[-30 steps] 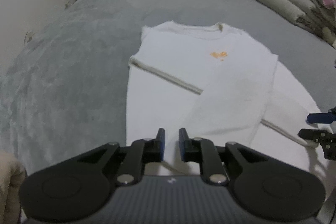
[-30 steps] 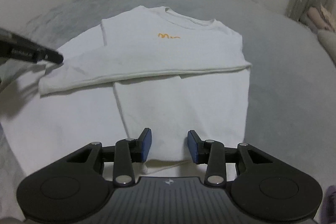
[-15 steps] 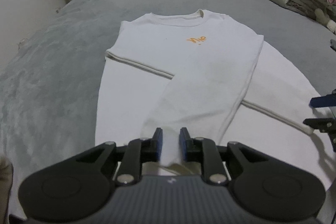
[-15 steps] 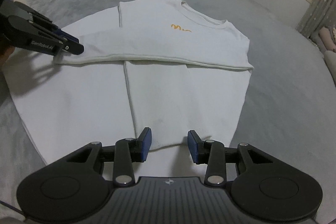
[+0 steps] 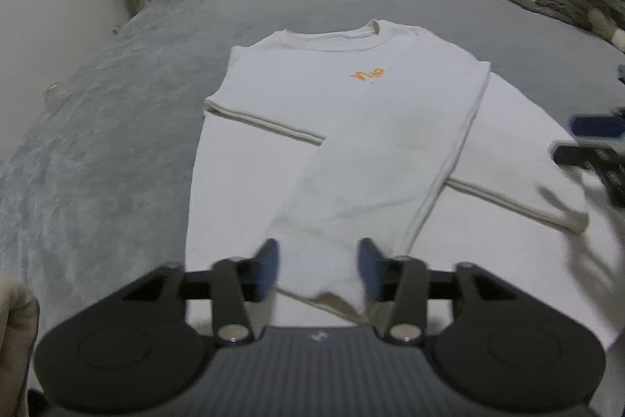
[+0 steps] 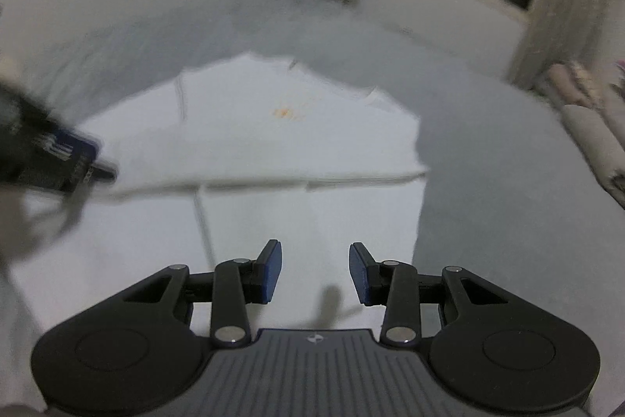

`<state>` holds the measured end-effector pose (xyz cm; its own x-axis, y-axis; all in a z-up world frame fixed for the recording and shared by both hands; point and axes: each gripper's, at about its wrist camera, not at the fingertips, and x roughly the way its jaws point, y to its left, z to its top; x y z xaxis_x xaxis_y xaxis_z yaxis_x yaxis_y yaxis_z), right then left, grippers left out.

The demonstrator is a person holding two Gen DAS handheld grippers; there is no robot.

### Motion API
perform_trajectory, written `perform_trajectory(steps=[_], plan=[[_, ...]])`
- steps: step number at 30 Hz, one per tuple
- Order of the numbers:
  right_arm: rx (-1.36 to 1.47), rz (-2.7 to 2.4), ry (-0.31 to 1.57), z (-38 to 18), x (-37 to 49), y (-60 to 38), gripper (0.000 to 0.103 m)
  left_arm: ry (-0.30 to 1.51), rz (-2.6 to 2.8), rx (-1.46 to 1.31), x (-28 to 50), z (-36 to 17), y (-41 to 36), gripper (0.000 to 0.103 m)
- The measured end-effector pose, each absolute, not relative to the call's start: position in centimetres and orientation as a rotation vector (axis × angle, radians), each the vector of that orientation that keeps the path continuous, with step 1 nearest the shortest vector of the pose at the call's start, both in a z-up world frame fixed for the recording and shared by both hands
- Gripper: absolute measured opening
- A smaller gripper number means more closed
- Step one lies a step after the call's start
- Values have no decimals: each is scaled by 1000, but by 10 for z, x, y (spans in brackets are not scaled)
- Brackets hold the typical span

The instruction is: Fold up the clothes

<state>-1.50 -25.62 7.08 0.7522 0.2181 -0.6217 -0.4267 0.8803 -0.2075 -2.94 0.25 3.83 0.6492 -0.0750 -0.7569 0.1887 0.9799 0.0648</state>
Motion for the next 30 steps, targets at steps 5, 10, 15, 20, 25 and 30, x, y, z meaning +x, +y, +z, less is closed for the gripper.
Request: perform_trajectory(steps=[5,10,15,20,25,30], plan=[[-259,390,546,73,5,-239,37,813,-169,137,-36,43,12,47],[-249,473,508,69,21,-212,37,823,-188,183,-37,33,2,48],[-336,492,614,33,27,-188,37,836,-212,132,-35,29,14,53],[-307,467,664,37,30,-188,37,847,-194,127,-35,27,22,62],[-293,472,691,39,26,-196,37,855,-190,110,-35,26,27,64],[-285,477,715,39,21,-207,38,855,-191,110,-37,26,28,64]])
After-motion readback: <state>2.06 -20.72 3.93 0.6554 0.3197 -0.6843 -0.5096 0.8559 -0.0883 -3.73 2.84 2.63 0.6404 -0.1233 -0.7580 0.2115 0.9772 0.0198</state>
